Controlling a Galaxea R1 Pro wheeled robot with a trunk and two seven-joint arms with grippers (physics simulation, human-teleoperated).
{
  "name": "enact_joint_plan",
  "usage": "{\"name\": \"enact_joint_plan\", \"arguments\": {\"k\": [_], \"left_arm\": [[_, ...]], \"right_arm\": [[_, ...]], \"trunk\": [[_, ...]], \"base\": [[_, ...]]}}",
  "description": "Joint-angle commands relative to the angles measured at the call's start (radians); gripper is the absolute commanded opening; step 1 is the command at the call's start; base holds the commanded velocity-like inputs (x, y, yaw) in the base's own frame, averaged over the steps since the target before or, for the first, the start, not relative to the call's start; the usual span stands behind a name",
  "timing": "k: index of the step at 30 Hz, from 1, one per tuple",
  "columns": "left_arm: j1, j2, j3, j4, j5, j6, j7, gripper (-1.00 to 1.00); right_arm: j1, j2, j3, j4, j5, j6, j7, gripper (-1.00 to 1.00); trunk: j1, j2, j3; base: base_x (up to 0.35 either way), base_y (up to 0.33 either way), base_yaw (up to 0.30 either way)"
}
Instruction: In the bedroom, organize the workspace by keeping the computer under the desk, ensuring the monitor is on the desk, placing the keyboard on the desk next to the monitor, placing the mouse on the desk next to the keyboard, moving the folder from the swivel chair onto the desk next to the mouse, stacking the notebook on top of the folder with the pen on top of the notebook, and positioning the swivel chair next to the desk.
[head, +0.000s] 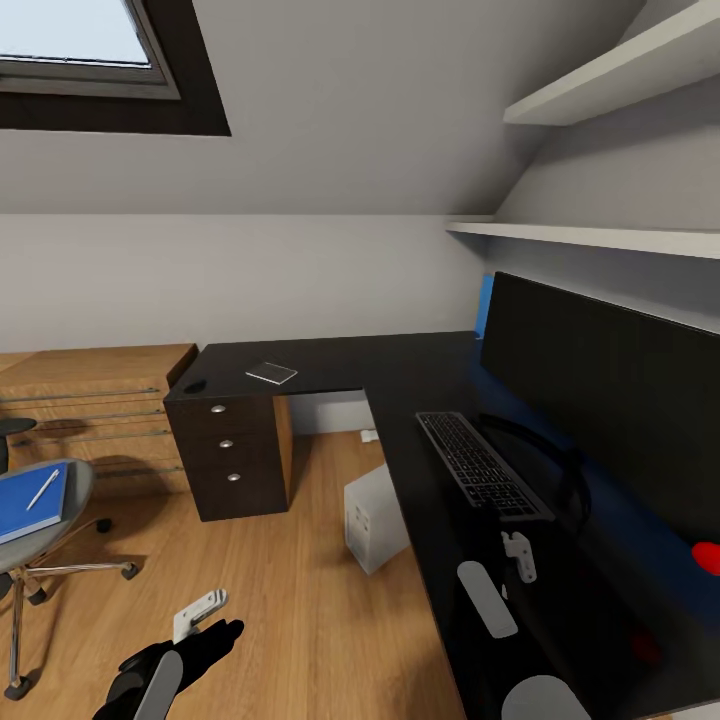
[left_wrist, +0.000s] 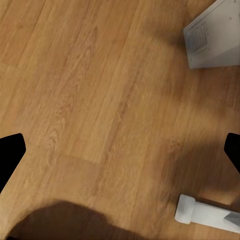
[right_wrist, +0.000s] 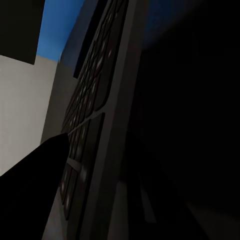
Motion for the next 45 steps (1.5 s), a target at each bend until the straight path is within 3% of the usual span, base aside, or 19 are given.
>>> {"name": "enact_joint_plan", "arguments": {"k": [1,3,4,34,45], "left_arm": [[0.0,0.0,0.0,-0.001,0.011,0.004,0.008,1.0],[0.0,0.0,0.0,-0.002,0.011,0.004,0.008,1.0],[0.0,0.0,0.0,-0.002,0.011,0.004,0.008,1.0],[0.0,0.002,0.002,-0.001,0.014,0.005,0.008,1.0],[0.0,0.002,0.003,-0.001,0.014,0.006,0.008,1.0]], "right_arm": [[0.0,0.0,-0.003,0.002,-0.044,-0.008,-0.006,-1.0],[0.0,0.0,-0.003,0.002,-0.044,-0.008,-0.006,-1.0],[0.0,0.0,-0.003,0.002,-0.044,-0.008,-0.006,1.0],[0.0,0.0,-0.003,0.002,-0.044,-0.008,-0.007,1.0],[0.0,0.0,-0.003,0.002,-0.044,-0.008,-0.007,1.0]], "trunk": [[0.0,0.0,-0.001],[0.0,0.0,-0.001],[0.0,0.0,-0.001],[0.0,0.0,-0.001],[0.0,0.0,-0.001]], "base": [[0.0,0.0,0.0],[0.0,0.0,0.0],[0.0,0.0,0.0],[-0.021,-0.033,0.0],[-0.278,0.0,0.0]]}}
